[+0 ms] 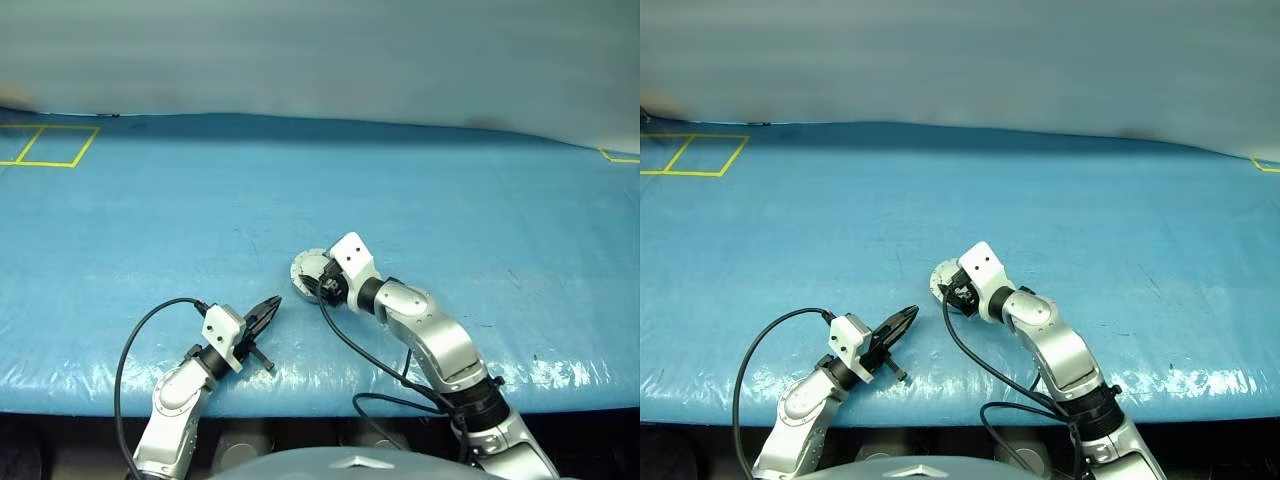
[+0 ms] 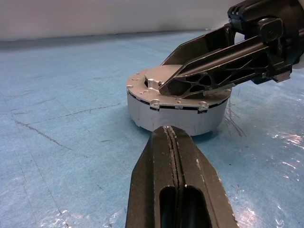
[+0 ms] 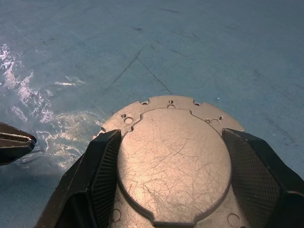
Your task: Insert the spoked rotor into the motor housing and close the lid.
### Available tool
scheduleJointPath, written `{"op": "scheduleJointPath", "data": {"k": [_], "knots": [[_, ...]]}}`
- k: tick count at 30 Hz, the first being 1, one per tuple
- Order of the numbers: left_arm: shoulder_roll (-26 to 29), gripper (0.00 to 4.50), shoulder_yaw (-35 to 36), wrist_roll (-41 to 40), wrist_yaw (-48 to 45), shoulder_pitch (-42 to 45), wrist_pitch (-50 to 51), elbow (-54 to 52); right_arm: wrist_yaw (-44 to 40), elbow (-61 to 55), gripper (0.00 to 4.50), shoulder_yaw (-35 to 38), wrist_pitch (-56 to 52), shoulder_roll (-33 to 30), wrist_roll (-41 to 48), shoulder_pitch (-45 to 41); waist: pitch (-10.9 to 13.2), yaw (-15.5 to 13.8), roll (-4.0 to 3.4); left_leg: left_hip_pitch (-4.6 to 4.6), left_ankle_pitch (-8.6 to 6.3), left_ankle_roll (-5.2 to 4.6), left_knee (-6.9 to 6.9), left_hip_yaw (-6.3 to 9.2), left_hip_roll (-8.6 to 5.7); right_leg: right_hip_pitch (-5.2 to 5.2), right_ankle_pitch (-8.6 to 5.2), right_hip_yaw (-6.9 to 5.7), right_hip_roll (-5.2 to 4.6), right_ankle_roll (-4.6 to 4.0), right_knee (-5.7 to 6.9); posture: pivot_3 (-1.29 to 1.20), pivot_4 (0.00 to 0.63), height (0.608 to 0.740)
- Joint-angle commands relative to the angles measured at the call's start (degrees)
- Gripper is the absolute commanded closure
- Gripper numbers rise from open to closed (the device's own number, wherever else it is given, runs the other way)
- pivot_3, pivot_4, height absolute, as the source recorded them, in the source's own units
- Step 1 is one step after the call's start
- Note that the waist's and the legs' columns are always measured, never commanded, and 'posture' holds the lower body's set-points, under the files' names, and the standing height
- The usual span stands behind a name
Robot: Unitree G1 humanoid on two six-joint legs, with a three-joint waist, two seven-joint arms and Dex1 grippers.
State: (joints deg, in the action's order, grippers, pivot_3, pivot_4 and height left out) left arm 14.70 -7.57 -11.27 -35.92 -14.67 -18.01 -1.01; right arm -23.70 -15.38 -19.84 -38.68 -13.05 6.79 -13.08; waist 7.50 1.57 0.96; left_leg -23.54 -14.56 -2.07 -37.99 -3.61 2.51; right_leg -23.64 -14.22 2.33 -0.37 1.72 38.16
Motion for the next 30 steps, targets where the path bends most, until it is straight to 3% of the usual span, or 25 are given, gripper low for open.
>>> {"op": "scheduleJointPath", "data": {"k": [1, 30], "knots": [[-0.2, 4.50, -0.5, 0.1, 0.2, 0.2, -0.7, -2.1, -1.2, 1.8, 1.46, -0.8, 1.7, 0.0, -0.4, -0.1, 0.0, 0.0, 0.02, 0.01, 0.00, 0.00, 0.00, -0.01, 0.00, 0.01, 0.00, 0.01, 0.00, 0.00, 0.00, 0.00, 0.150, 0.740], [-0.8, 4.50, -0.7, 0.3, 0.4, 0.8, -1.9, 0.0, -11.6, 3.3, 1.46, -0.7, -3.3, -5.8, 1.5, -6.1, 0.0, -0.2, 0.05, 0.01, 0.00, -0.01, 0.01, 0.01, -0.01, 0.02, 0.00, -0.01, -0.03, -0.01, 0.00, 0.00, 0.150, 0.740]]}}
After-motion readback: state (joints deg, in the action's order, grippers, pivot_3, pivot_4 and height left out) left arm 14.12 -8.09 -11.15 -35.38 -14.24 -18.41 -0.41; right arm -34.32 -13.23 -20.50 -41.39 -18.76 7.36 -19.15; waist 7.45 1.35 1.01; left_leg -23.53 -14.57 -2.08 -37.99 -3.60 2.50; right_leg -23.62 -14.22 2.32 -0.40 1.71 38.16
